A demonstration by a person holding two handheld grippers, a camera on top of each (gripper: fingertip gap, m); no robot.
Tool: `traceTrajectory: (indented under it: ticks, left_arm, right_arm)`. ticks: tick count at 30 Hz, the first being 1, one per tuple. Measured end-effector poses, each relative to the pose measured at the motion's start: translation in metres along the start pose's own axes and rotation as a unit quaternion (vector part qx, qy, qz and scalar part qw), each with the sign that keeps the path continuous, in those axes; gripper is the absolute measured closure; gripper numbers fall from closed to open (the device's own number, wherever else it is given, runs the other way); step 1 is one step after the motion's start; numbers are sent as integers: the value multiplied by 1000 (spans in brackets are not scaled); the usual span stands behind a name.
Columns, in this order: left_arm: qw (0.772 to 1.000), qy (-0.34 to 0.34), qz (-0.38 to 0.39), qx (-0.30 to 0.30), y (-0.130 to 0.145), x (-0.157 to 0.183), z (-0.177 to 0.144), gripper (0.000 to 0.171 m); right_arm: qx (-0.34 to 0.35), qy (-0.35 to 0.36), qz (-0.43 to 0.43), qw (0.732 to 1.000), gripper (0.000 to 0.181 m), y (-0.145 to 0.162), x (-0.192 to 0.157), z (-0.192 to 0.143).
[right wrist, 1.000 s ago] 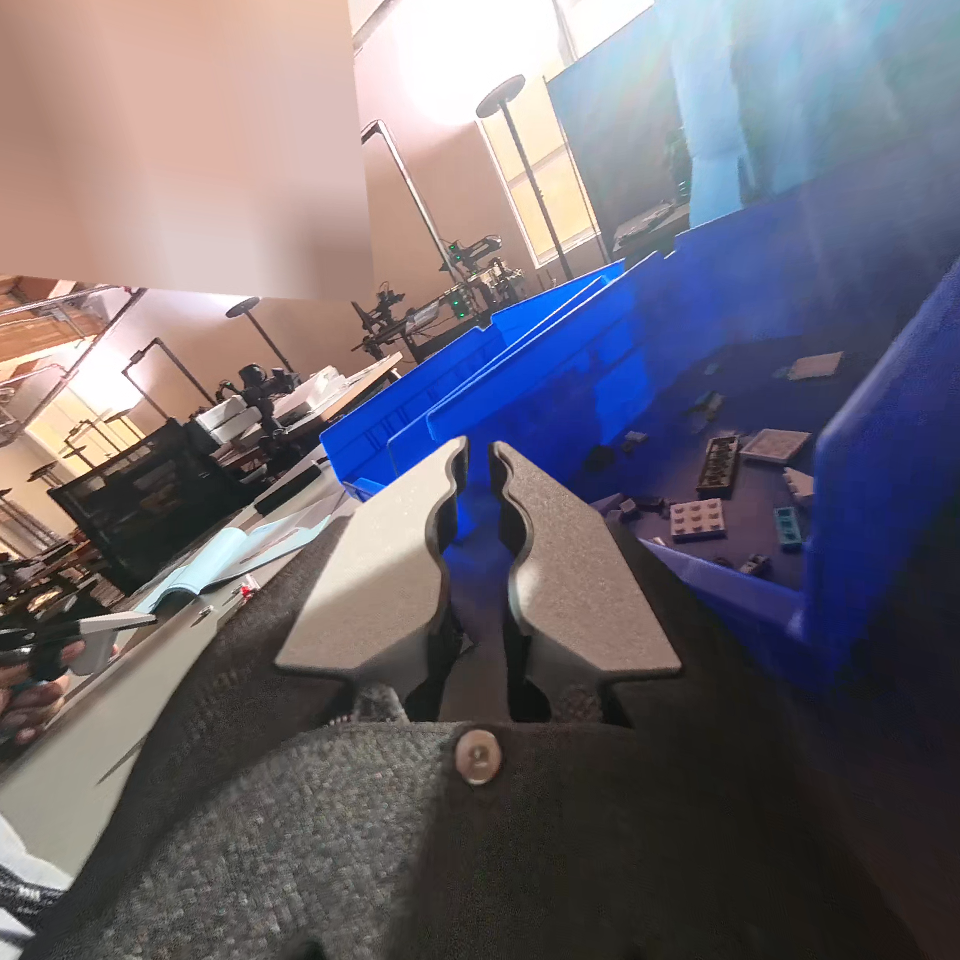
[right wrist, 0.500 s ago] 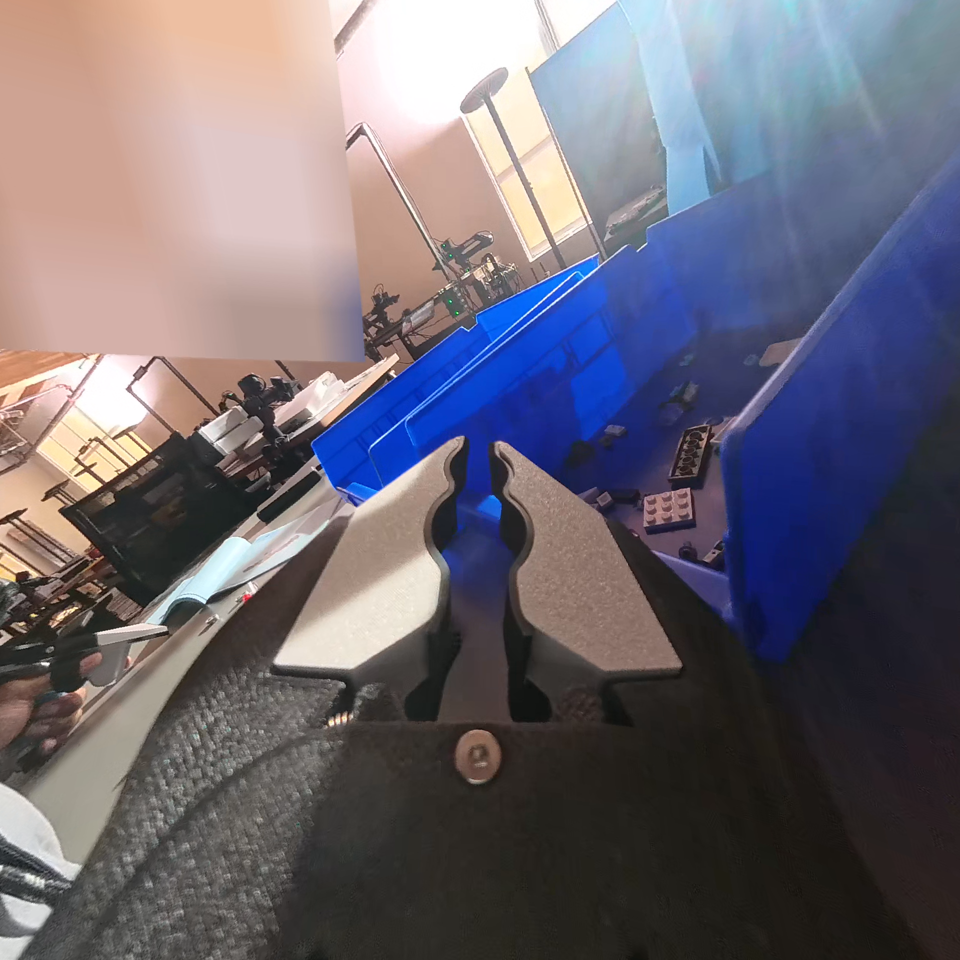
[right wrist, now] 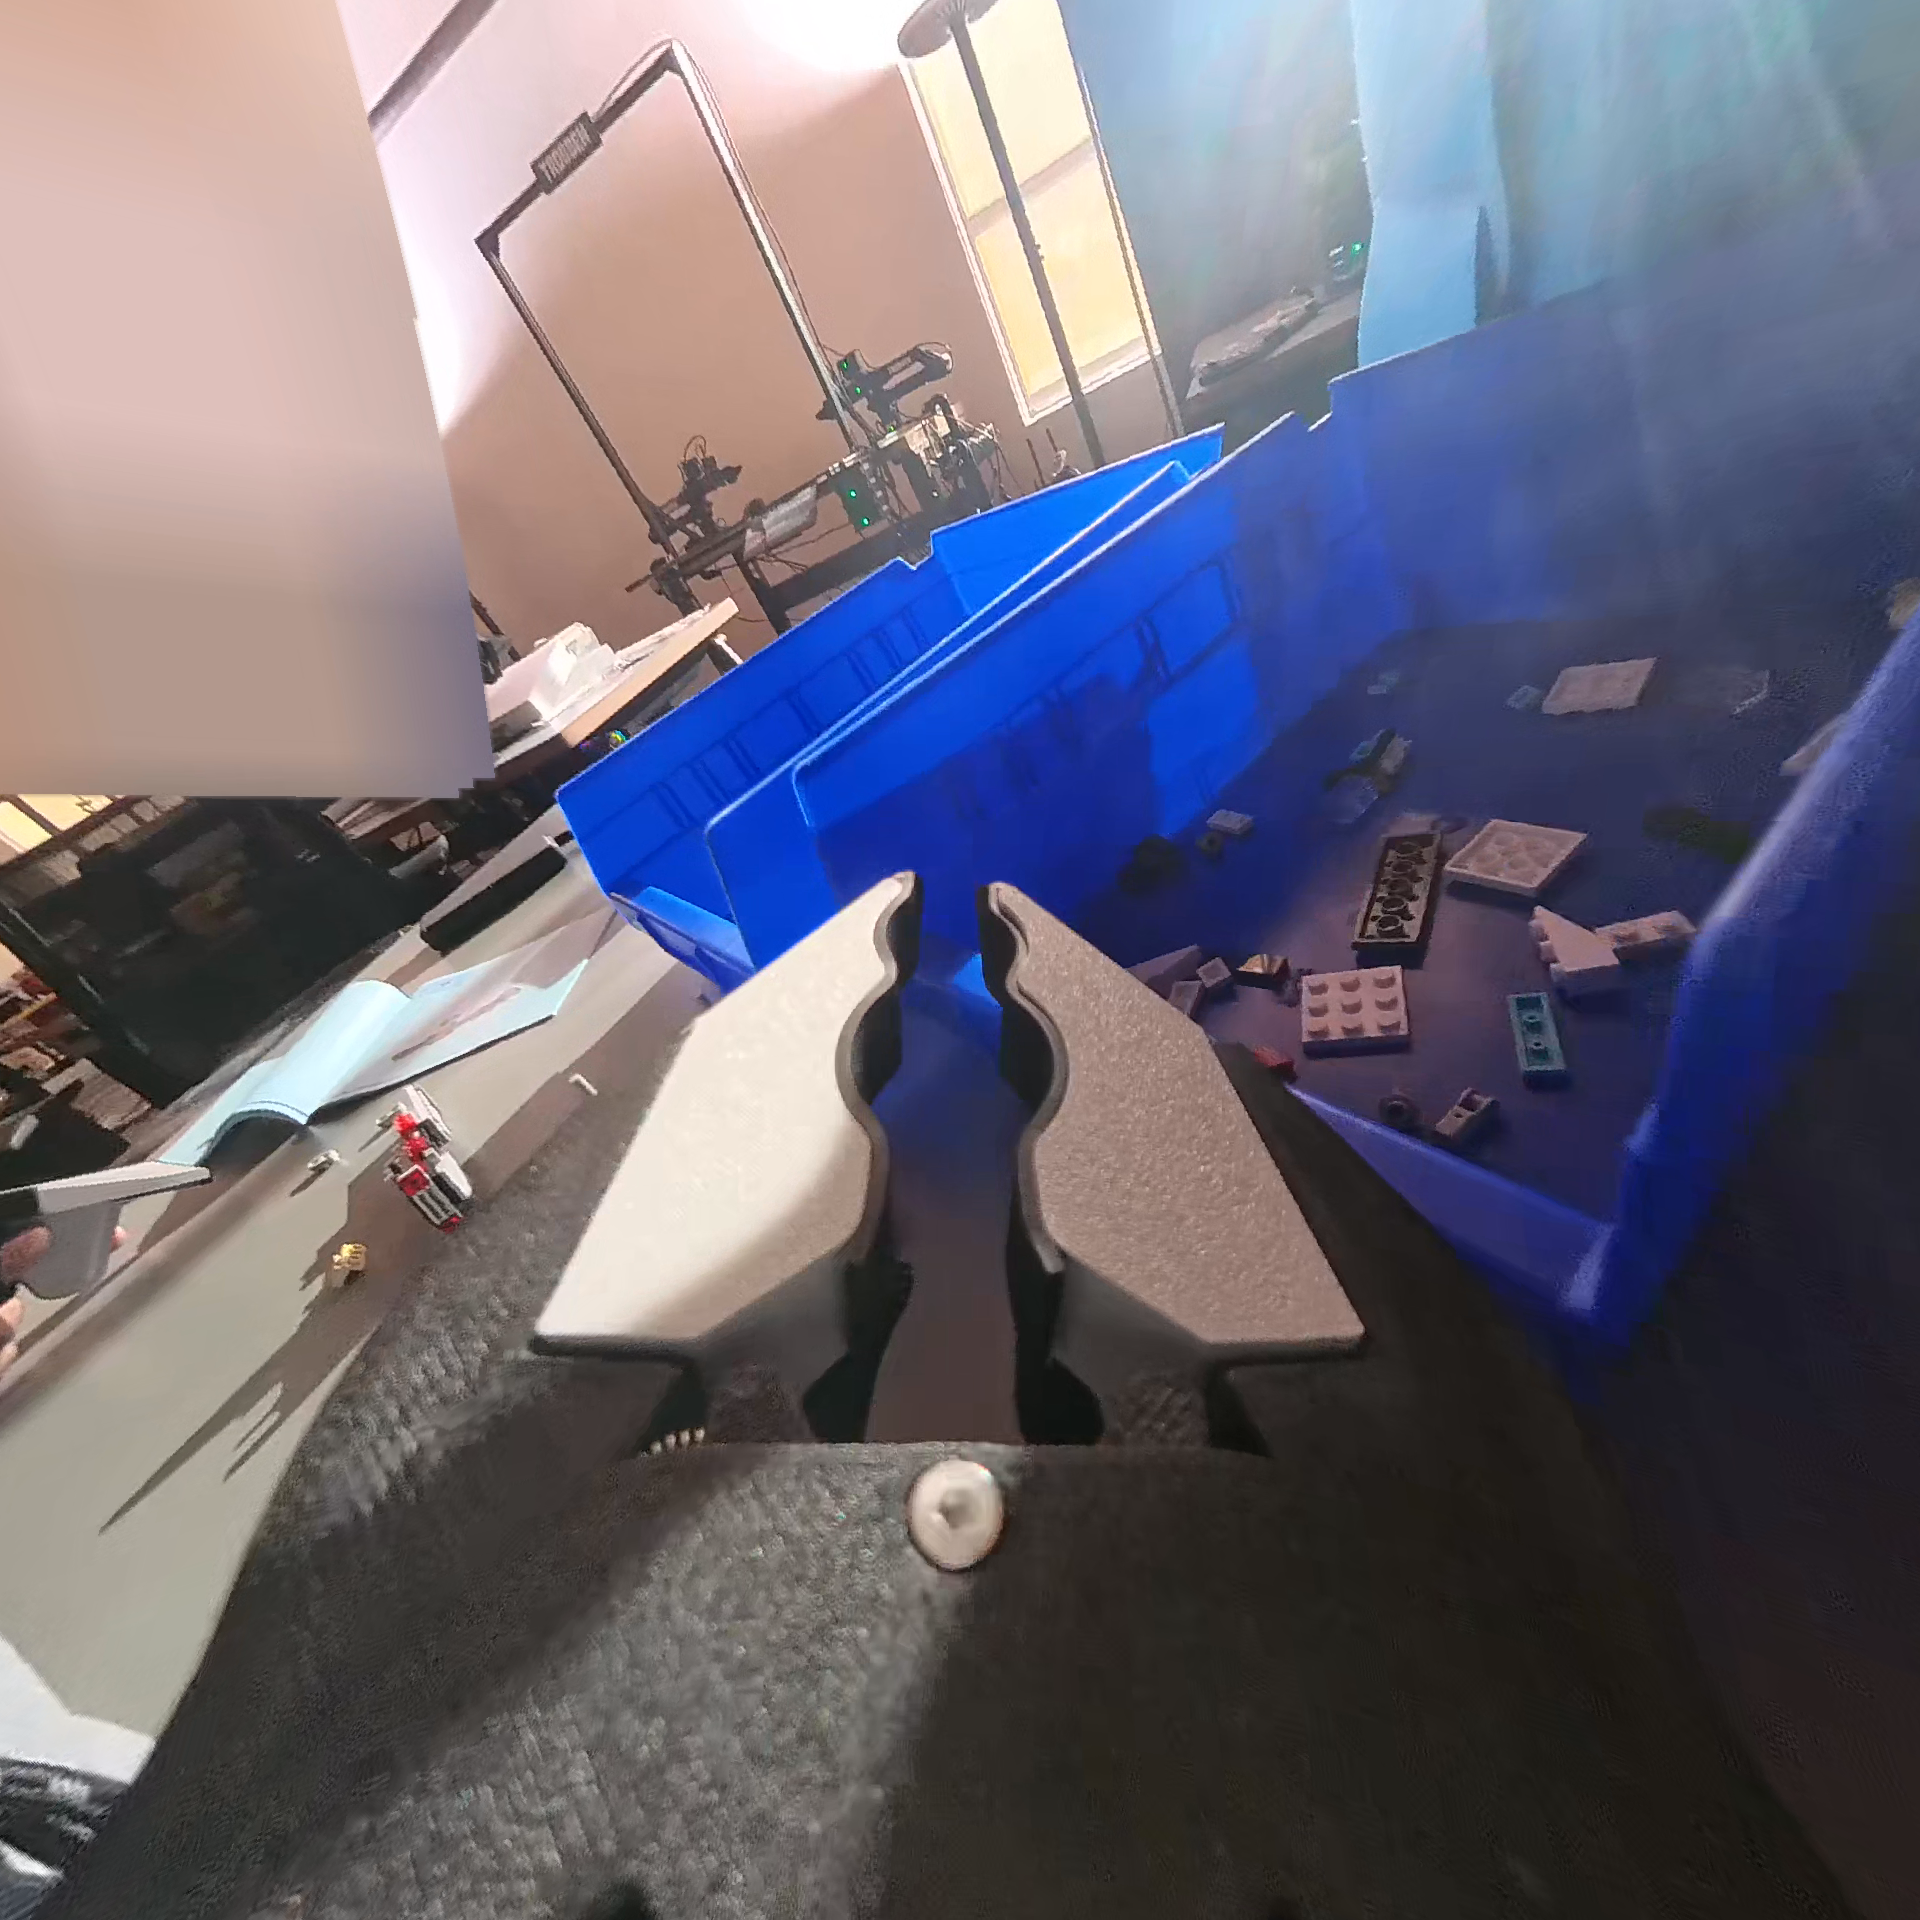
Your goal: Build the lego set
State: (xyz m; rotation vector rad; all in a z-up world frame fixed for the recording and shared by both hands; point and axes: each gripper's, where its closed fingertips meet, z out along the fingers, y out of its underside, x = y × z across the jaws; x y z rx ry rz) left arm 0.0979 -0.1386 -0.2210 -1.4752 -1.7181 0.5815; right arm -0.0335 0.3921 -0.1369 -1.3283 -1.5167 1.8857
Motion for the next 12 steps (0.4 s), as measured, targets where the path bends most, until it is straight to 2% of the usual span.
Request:
traceTrajectory:
  ticks: [5,12]
  left_arm:
    - [1000,-30,0,-3,1,-7,1,139]
    - [1000,-20,-11,-1,0,-7,0,139]
  right_arm:
    - [-21,-5,-10,1000,170,8,-9,14]
    - [-43,18,-47,998,171,16,-14,26]
